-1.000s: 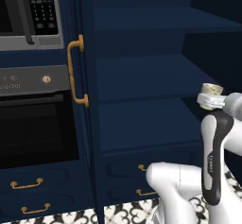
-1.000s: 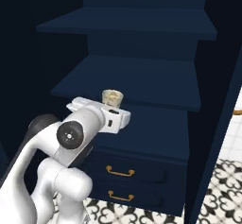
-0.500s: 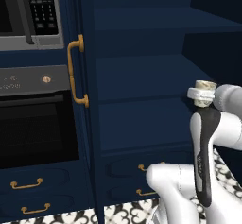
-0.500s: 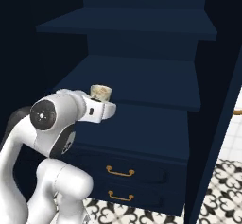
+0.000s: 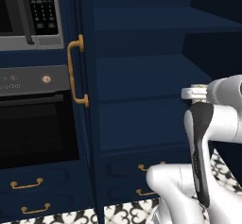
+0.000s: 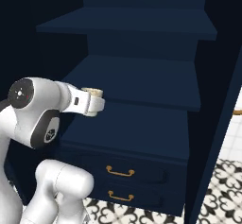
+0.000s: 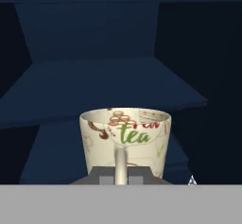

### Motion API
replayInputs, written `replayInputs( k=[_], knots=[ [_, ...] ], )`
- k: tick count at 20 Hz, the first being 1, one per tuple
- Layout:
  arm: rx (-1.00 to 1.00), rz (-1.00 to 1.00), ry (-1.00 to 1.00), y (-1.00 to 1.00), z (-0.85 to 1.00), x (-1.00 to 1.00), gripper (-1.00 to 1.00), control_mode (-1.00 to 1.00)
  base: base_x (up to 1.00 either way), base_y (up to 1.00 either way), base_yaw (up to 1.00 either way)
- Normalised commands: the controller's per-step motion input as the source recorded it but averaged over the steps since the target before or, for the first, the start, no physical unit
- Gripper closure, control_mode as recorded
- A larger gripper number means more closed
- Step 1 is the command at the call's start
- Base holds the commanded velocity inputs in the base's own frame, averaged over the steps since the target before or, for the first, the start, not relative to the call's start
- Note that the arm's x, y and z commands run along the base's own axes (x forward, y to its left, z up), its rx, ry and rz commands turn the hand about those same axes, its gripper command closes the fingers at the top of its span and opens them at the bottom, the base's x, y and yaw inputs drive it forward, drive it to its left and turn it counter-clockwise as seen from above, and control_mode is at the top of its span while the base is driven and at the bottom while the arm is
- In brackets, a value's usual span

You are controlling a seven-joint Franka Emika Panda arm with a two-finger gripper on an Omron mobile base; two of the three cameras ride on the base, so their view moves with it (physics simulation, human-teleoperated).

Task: Gather all objects into one cabinet and sort the glasses and bowls to opposite sides.

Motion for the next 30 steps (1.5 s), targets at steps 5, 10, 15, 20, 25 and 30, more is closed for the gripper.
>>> replayInputs(
  k=[5,10,15,20,25,30],
  knots=[
    [-0.06,0.25,0.0,0.0,-0.14,-0.1,1.0,-1.0,0.0,0.0,0.0],
    [-0.04,0.0,0.0,0.14,-0.11,-0.04,1.0,-1.0,0.0,0.0,0.0],
    [0.0,-0.17,0.0,0.0,0.0,0.0,1.0,-1.0,0.0,0.0,0.0],
    [0.0,-0.05,0.0,0.0,0.0,0.0,1.0,-1.0,0.0,0.0,0.0],
    [0.0,0.0,0.0,0.0,0.0,0.0,1.0,1.0,-0.1,0.0,0.01],
    [0.0,0.0,0.0,0.0,0.0,0.0,1.0,1.0,-0.93,-0.06,0.08]
  ],
)
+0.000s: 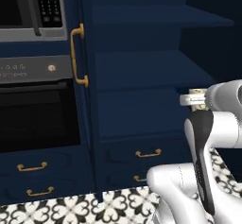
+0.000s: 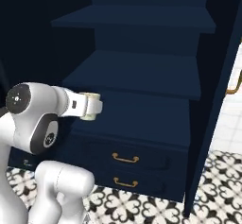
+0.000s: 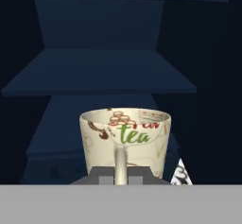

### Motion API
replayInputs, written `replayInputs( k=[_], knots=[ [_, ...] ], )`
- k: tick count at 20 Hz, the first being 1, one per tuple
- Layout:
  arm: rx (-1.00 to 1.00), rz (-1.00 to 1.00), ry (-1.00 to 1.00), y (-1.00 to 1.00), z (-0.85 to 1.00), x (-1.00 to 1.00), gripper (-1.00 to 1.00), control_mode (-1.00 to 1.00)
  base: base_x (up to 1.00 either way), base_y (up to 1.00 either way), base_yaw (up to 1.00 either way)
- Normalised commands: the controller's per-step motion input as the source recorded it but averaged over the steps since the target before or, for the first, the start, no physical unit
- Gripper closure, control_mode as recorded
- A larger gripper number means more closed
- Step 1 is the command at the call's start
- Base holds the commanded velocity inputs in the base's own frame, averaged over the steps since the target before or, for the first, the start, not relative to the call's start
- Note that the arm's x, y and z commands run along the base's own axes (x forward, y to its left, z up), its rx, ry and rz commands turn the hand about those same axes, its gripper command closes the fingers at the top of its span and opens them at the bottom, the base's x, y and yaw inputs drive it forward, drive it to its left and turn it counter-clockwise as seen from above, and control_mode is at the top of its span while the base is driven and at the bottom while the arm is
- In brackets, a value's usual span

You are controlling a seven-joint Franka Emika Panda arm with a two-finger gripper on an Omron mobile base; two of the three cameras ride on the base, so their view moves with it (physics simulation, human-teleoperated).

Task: Gather all objects into one cabinet and sort the glasses and bowls to opposite sides.

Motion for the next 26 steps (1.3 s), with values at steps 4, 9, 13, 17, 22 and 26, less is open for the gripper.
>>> replayInputs(
  k=[4,9,13,17,22,26],
  knots=[
    [0.0,0.0,0.0,0.0,0.0,0.0,1.0,1.0,-1.0,-0.02,0.28],
    [0.0,0.0,0.0,0.0,0.0,0.0,1.0,1.0,-0.78,0.14,0.65],
    [0.0,0.0,0.0,0.0,0.0,0.0,1.0,1.0,-0.33,0.3,0.98],
    [0.0,0.0,0.0,0.0,0.0,0.0,1.0,1.0,-0.17,0.12,1.0],
    [0.0,0.0,0.0,0.0,0.0,0.0,1.0,1.0,0.15,0.0,0.94],
    [0.0,0.0,0.0,0.0,0.0,0.0,1.0,1.0,0.4,0.0,0.85]
  ],
)
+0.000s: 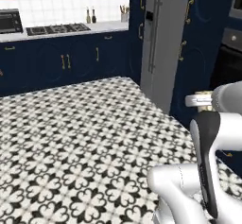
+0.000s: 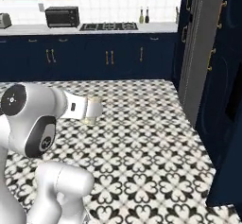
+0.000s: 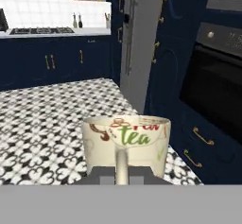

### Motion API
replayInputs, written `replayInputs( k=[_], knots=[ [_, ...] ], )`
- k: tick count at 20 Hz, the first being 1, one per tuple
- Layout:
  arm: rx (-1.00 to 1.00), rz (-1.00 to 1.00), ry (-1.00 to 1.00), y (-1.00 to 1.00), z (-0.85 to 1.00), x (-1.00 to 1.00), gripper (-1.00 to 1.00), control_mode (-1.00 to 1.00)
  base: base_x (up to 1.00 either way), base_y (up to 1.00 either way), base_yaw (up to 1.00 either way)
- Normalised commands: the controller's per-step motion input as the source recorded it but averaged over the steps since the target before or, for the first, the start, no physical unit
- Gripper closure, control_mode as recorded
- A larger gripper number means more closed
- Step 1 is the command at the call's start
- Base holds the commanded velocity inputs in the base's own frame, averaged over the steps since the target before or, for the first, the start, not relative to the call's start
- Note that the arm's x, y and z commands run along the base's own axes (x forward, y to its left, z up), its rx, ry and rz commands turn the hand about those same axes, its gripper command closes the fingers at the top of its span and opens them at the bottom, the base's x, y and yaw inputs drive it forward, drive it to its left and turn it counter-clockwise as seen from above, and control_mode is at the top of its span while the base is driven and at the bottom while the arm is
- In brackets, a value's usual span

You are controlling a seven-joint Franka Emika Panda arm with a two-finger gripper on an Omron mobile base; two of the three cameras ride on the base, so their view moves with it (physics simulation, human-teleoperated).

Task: Gather all objects into one cabinet and sort the glasses and bowls to opposite sides.

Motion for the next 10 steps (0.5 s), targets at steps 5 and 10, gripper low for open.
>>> replayInputs(
  k=[5,10],
  knots=[
    [0.0,0.0,0.0,0.0,0.0,0.0,1.0,1.0,0.68,0.0,0.81],
    [0.0,0.0,0.0,0.0,0.0,0.0,1.0,1.0,0.98,0.0,0.74]
  ],
)
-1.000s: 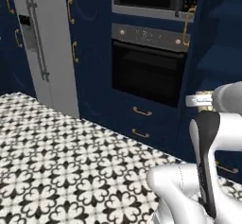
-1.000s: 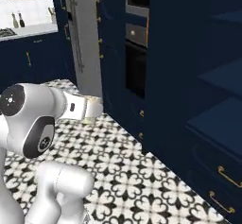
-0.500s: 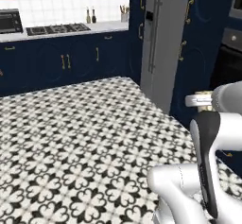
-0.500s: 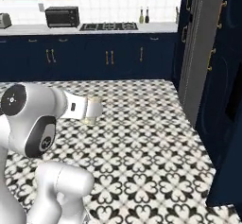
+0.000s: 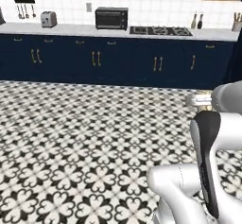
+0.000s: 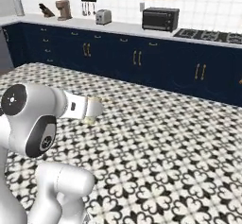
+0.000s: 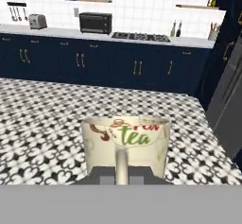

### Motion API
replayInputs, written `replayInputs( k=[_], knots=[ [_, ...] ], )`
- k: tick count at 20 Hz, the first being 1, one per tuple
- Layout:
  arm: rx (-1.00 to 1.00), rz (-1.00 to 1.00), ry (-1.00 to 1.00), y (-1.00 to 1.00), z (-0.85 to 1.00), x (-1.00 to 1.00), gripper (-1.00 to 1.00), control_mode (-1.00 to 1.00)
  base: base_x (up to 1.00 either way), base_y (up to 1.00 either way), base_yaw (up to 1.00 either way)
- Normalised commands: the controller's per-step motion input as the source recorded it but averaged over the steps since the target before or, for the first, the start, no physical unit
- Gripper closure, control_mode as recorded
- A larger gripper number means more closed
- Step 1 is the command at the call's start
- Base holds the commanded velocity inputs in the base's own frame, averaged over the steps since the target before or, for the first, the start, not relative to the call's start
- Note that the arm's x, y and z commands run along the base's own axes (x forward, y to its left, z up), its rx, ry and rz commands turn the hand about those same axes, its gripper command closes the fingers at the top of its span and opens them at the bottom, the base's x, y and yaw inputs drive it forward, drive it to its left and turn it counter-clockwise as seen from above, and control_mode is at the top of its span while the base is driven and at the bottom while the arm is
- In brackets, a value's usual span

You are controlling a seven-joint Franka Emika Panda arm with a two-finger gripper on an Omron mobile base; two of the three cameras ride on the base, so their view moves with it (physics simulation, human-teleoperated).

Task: Gather all objects into one cabinet and sort the glasses and bowls to opposite sides.

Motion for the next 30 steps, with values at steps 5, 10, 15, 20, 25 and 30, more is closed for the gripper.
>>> replayInputs(
  k=[5,10,15,20,25,30],
  knots=[
    [0.0,0.0,0.0,0.0,0.0,0.0,1.0,1.0,1.0,0.0,0.76],
    [0.0,0.0,0.0,0.0,0.0,0.0,1.0,1.0,0.96,0.0,0.79],
    [0.0,0.0,0.0,0.0,0.0,0.0,1.0,1.0,0.93,0.0,0.8],
    [0.0,0.0,0.0,0.0,0.0,0.0,1.0,1.0,1.0,-0.02,0.75],
    [0.0,0.0,0.0,0.0,0.0,0.0,1.0,1.0,1.0,-0.36,0.57],
    [0.0,0.0,0.0,0.0,0.0,0.0,1.0,1.0,0.99,-0.85,0.36]
  ],
)
